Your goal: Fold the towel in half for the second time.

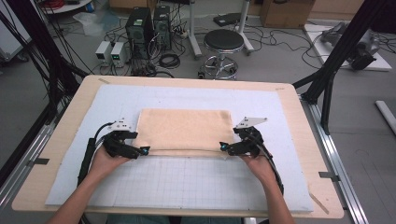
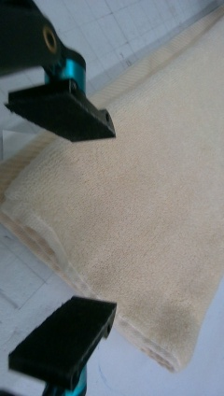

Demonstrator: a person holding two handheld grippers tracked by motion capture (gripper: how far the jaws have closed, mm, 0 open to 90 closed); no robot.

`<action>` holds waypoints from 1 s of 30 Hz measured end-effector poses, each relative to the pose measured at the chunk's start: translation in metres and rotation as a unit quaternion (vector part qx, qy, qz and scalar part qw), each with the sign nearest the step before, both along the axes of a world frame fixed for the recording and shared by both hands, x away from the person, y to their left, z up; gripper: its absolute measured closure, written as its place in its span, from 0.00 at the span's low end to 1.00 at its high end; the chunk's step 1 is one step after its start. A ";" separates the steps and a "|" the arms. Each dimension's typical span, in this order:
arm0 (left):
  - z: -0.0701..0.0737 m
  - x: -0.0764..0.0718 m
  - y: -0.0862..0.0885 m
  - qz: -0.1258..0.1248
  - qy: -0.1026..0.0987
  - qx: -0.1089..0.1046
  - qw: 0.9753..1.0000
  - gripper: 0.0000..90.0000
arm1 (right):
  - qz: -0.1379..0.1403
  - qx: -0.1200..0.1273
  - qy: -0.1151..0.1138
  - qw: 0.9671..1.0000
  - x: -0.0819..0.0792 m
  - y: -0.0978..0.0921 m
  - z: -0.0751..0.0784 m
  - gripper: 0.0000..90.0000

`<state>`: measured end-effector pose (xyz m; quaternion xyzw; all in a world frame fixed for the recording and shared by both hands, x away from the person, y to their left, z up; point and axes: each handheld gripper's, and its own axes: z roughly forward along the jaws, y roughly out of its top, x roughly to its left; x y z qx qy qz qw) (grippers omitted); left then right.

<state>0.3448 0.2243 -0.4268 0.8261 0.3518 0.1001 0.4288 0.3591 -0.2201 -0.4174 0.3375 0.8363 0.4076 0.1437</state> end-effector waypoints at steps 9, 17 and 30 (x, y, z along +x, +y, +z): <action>0.005 -0.011 0.007 0.008 -0.016 -0.006 1.000 0.12 | 0.000 -0.007 0.003 1.000 -0.007 0.001 0.005 0.13; 0.007 -0.020 0.010 0.003 -0.019 -0.009 1.000 0.11 | -0.003 -0.008 -0.008 1.000 -0.018 -0.005 0.003 0.13; 0.011 -0.034 0.016 0.005 -0.025 -0.015 1.000 0.07 | -0.021 0.010 -0.022 0.999 -0.040 -0.024 0.007 0.13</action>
